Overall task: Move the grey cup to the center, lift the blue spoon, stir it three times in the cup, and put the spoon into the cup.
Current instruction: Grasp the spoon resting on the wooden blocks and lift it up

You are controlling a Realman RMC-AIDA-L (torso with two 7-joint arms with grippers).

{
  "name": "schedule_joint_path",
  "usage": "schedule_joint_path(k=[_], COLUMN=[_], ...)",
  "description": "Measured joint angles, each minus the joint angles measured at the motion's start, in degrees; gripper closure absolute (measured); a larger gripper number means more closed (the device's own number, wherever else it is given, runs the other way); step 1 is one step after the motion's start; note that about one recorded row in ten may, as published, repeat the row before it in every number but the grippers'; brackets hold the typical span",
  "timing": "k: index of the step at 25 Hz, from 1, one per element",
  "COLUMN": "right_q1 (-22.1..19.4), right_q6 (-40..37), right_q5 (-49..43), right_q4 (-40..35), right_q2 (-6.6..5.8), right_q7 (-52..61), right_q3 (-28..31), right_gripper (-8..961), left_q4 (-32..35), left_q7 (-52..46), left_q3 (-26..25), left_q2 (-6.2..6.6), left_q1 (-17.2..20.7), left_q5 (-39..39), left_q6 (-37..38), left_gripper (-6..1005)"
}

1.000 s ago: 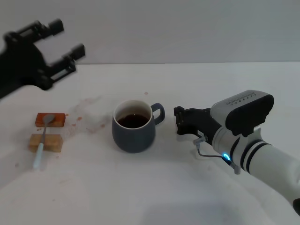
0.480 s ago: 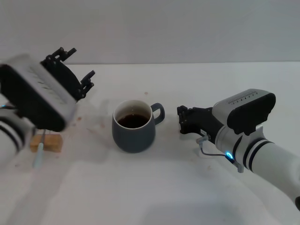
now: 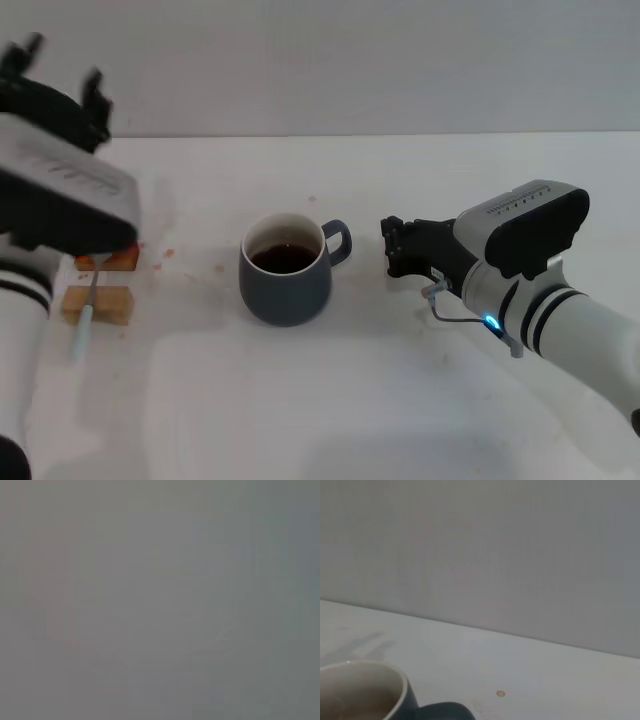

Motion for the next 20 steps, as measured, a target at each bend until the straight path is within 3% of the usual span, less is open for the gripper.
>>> schedule_joint_path(k=[1, 2, 6, 11, 16, 20], right_q1=[0.18, 0.18, 0.54, 0.87, 1.17, 1.29], right_q6=[-0.02, -0.02, -0.43, -3.02, -3.92, -4.89], right_q5=[-0.23, -0.23, -0.50, -0.51, -0.51, -0.51], right_q4=[-0.18, -0.18, -1.37, -4.27, -5.72, -6.50], right_q2=[-0.04, -0.04, -0.12, -0.19, -0.26, -0.30], right_q7=[-0.01, -0.01, -0.09, -0.14, -0.56, -1.43], right_q3=[0.00, 0.00, 0.87, 3.89, 5.92, 7.09], right_gripper=[919, 919, 919, 919, 919, 920], left_q4=[-2.21, -2.21, -3.13, -2.83, -0.42, 0.73], left_q7=[-13.36, -13.36, -39.69, -73.89, -82.82, -84.00], left_q3=[0.44, 0.44, -1.88, -6.64, -6.57, -6.36], left_q2=[0.14, 0.14, 0.92, 2.76, 3.07, 3.18], left_q1=[0.34, 0.34, 2.74, 6.37, 9.94, 11.16], left_q5=[5.99, 5.99, 14.43, 27.97, 32.14, 32.57], left_q6=[4.63, 4.63, 5.11, -5.55, -11.04, -12.28], left_gripper=[368, 368, 368, 368, 368, 368])
